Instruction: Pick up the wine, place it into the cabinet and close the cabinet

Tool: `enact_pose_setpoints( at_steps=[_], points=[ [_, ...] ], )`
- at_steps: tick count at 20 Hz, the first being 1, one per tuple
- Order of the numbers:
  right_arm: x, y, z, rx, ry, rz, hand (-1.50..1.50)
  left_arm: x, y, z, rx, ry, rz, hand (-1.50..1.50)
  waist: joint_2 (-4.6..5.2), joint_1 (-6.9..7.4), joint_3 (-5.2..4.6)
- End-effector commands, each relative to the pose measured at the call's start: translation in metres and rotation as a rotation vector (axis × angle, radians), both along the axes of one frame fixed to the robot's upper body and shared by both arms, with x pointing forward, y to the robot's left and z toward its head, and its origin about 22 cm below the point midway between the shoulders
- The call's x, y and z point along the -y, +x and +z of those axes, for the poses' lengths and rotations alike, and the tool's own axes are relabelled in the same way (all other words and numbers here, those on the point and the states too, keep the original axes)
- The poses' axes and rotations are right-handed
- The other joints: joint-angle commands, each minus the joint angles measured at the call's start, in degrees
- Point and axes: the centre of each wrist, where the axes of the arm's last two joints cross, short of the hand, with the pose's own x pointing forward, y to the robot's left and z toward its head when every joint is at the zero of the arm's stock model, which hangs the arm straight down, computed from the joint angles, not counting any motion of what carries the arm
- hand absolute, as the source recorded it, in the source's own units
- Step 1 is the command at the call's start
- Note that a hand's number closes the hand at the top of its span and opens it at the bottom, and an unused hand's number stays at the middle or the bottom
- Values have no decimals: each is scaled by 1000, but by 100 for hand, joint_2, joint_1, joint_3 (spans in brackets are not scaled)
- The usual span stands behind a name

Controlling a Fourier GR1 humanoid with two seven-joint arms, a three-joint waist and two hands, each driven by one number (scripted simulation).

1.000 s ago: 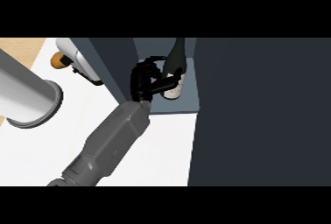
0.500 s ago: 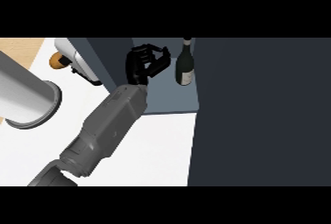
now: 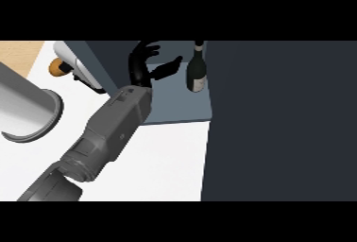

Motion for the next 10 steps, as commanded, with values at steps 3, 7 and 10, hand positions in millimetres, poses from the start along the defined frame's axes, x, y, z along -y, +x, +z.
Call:
enact_pose_setpoints(
  at_steps=[3,7,10],
  points=[
    [10,-29,26,43,51,26,-150,-12,1,-7,-31,81,26,-150,22,24,-10],
    [6,-30,27,49,52,38,-150,-31,9,3,-48,86,79,-150,47,-46,-14],
    [4,-27,26,52,41,59,-150,-33,2,-13,-48,97,62,-150,44,-9,-14]
  ],
)
